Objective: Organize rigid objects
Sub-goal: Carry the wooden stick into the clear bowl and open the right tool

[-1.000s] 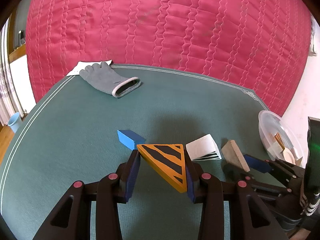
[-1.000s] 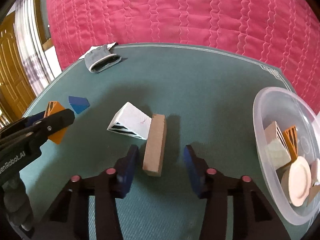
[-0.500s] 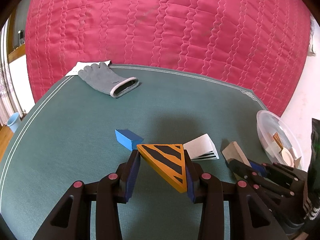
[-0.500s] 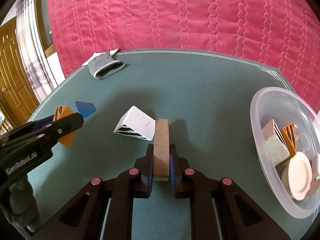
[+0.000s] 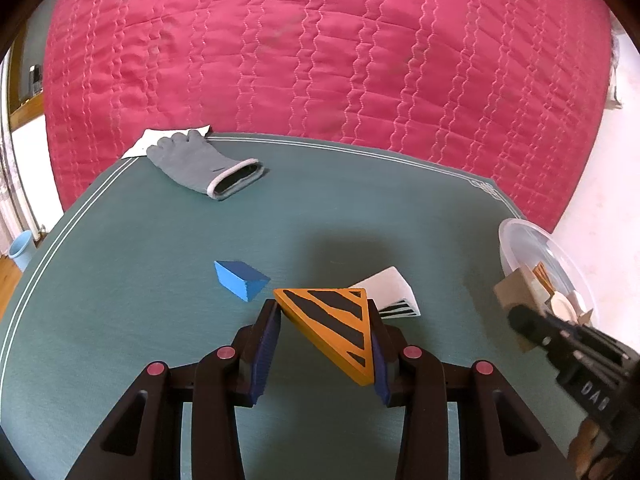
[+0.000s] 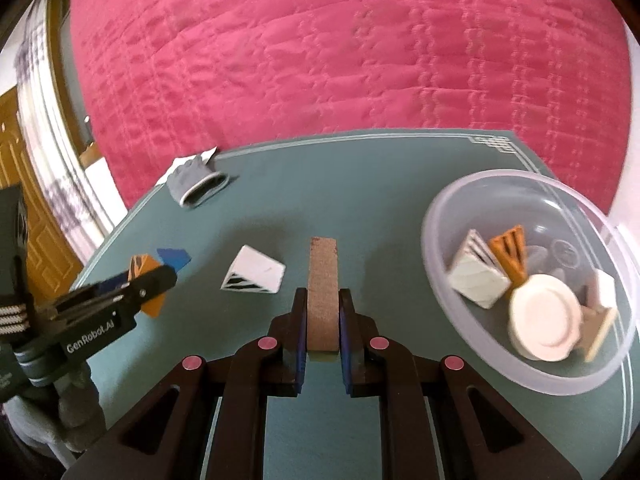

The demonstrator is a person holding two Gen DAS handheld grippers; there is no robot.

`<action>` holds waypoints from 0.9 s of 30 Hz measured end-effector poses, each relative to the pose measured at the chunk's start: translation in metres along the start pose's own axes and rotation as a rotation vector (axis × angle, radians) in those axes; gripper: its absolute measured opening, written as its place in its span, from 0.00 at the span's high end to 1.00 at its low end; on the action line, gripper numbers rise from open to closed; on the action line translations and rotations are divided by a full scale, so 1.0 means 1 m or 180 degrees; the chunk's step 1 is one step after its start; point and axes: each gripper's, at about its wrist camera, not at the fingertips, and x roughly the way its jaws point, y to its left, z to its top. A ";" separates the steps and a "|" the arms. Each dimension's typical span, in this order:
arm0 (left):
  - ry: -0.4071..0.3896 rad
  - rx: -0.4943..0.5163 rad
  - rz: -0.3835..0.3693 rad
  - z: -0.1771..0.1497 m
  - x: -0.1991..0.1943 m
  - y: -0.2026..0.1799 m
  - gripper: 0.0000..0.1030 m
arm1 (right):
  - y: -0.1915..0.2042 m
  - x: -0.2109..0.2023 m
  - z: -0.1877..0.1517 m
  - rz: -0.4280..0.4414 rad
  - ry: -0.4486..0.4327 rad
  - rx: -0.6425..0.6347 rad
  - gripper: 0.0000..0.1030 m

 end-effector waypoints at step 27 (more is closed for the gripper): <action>0.0035 0.0282 -0.0085 -0.009 0.002 -0.028 0.59 | -0.133 -0.055 0.008 -0.0859 -0.0472 0.0849 0.85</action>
